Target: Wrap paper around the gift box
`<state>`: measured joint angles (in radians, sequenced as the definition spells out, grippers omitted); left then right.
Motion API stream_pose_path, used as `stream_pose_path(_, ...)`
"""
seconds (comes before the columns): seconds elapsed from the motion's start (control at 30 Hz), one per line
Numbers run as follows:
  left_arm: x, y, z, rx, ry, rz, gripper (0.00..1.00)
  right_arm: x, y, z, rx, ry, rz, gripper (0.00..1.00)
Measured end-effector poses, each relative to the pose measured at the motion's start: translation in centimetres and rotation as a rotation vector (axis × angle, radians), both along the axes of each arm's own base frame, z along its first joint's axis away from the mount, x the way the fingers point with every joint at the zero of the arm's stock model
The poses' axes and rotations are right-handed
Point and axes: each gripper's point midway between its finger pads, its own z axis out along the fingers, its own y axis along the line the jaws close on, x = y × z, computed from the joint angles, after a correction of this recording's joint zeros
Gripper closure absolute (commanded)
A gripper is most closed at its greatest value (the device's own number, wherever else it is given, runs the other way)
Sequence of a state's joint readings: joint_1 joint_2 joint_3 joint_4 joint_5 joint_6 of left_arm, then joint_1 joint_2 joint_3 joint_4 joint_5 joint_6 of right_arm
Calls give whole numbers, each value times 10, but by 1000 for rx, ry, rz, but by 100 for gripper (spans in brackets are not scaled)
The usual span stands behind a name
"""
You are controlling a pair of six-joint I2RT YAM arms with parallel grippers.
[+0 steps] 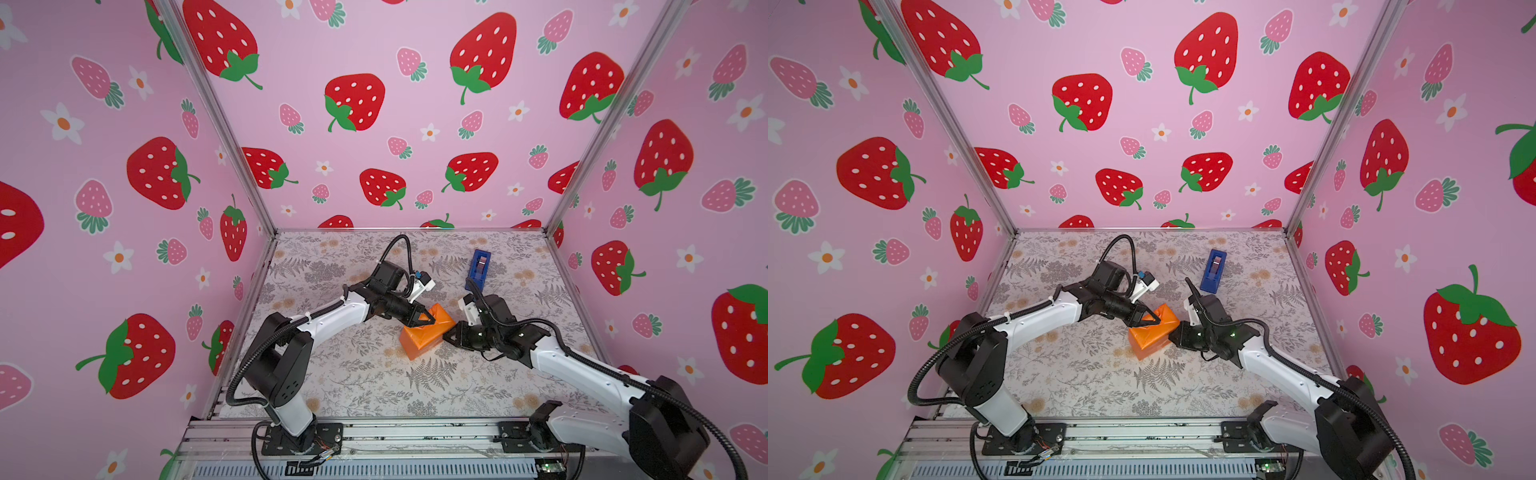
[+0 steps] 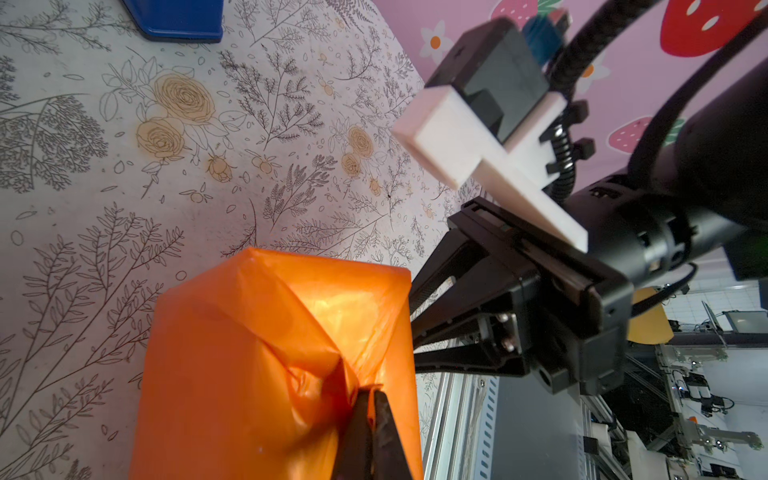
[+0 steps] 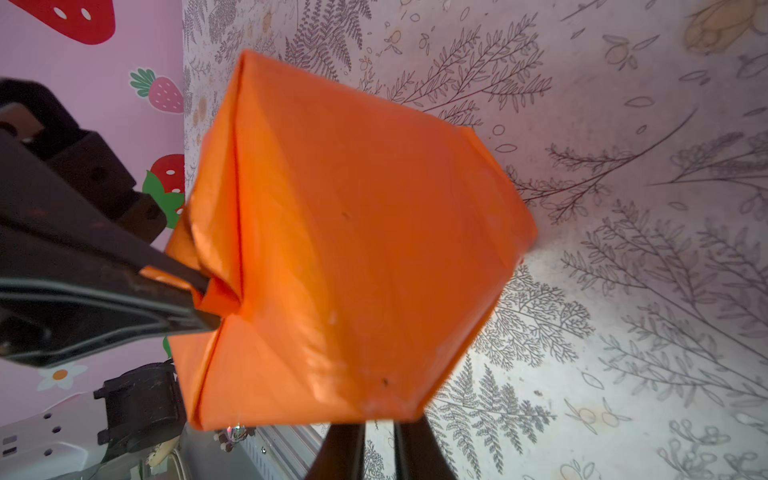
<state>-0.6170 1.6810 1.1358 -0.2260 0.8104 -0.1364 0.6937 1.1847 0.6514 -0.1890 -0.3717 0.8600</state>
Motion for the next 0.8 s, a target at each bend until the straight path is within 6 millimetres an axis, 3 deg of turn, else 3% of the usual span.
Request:
stream_pose_path(0.27,17,20,1,22,37,148,100,13,4,19,12,-51,-8,73)
stream_pose_path(0.4,29,39,9,5,57,246,100,13,5,27,46,-48,-24,50)
stream_pose_path(0.63,44,64,17,-41,95,384,100,13,11,41,165,-23,-85,30)
stream_pose_path(0.8,49,71,21,-72,132,437,100,13,17,43,216,25,-125,20)
